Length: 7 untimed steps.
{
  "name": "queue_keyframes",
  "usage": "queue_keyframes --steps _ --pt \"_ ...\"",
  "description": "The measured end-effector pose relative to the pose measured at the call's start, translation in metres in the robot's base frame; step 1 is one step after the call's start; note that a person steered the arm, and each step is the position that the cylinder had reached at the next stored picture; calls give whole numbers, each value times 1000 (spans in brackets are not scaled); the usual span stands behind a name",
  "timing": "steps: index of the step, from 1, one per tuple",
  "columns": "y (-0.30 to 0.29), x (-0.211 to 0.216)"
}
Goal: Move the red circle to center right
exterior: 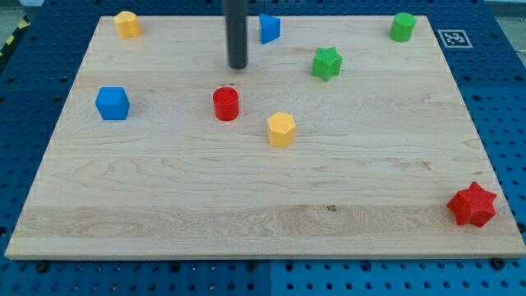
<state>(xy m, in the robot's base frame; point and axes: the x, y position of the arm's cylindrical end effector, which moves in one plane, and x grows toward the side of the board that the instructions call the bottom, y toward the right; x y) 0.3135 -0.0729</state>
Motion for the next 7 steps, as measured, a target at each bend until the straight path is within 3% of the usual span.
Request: queue_keyframes --steps 2,4,7 --pt "-93 17" --pt "-55 75" --pt "-40 96"
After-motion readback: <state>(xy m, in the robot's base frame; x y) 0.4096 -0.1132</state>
